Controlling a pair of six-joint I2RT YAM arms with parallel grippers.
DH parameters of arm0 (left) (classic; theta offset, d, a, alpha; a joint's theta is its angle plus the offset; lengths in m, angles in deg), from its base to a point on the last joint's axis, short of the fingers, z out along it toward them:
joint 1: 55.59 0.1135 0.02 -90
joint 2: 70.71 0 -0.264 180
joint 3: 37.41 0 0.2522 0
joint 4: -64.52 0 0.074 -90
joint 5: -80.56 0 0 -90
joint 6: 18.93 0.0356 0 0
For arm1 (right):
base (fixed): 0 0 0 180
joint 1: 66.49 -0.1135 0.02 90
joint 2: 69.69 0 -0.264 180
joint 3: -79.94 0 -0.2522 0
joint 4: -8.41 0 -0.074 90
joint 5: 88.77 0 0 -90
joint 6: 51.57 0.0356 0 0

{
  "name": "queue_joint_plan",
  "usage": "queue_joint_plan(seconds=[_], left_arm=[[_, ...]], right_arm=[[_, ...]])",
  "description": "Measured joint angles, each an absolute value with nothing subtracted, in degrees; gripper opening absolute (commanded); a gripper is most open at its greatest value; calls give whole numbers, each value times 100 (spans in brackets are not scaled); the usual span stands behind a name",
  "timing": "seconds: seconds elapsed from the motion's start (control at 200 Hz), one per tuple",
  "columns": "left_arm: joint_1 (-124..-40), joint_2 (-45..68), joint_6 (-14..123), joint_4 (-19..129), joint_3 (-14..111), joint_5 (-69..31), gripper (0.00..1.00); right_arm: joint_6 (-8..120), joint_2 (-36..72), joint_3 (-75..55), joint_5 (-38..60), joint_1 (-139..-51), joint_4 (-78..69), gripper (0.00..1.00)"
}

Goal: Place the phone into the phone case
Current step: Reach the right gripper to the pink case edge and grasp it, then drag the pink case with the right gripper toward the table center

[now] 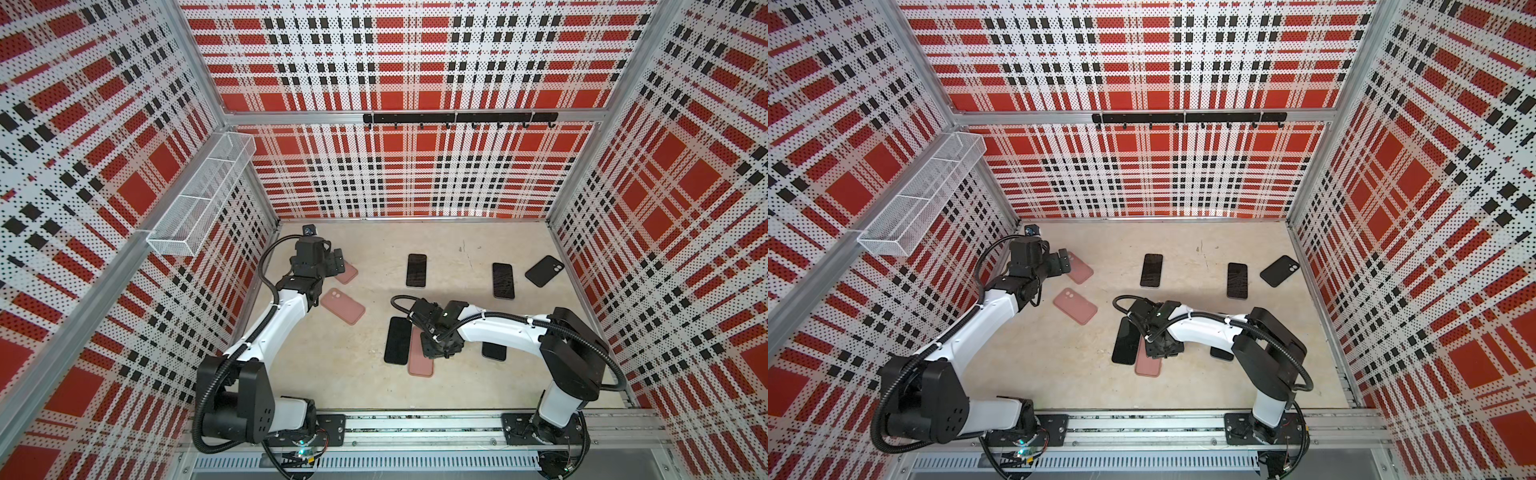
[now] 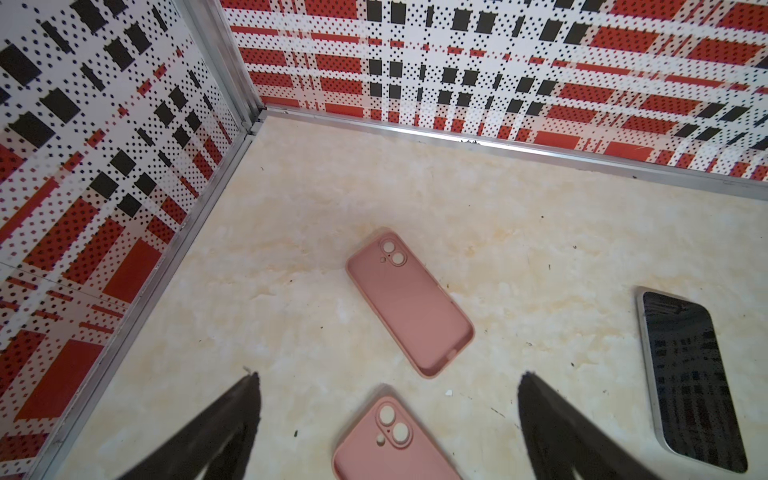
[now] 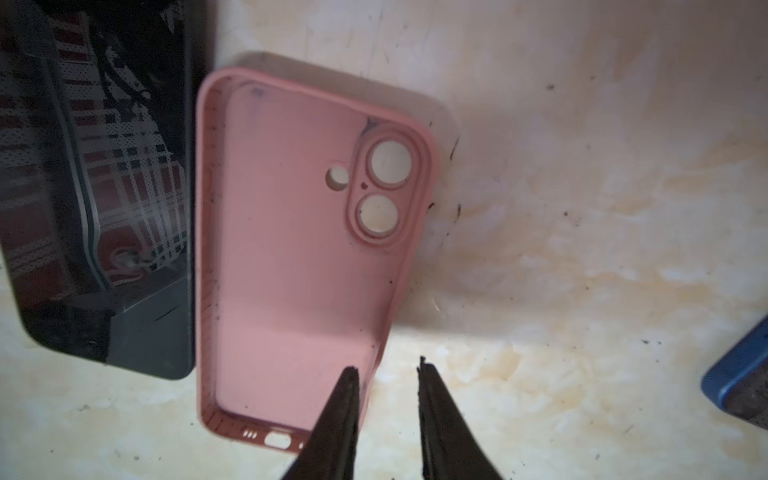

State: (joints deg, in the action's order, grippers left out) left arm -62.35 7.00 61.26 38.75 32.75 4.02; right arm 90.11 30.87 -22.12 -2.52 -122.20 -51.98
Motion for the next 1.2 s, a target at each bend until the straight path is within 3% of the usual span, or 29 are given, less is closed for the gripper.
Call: queue_joint_plan(seconds=[0.095, 0.286, 0.461, 0.601, 0.862, 1.197], left_arm=[[-6235, 700, 6124, 3875, 3273, 384, 98], [-6237, 698, 6124, 3875, 3273, 365, 98], [-6235, 700, 6124, 3875, 3273, 338, 98], [-6235, 698, 6126, 3875, 3273, 332, 98], [-6235, 698, 6128, 3875, 3273, 325, 98], [-6150, 698, 6128, 3873, 3273, 314, 98]], right_arm=[[9007, 3255, -2212, -215, -12220, -5163, 25], [8872, 3360, -2207, -278, -12220, -5113, 9], [8638, 3347, -2135, -545, -12145, -5286, 0], [8039, 3139, -2128, -724, -11804, -5447, 0], [5645, 2381, -2054, -929, -10633, -5373, 0], [1888, 2936, -1169, -512, -9940, -4846, 0]])
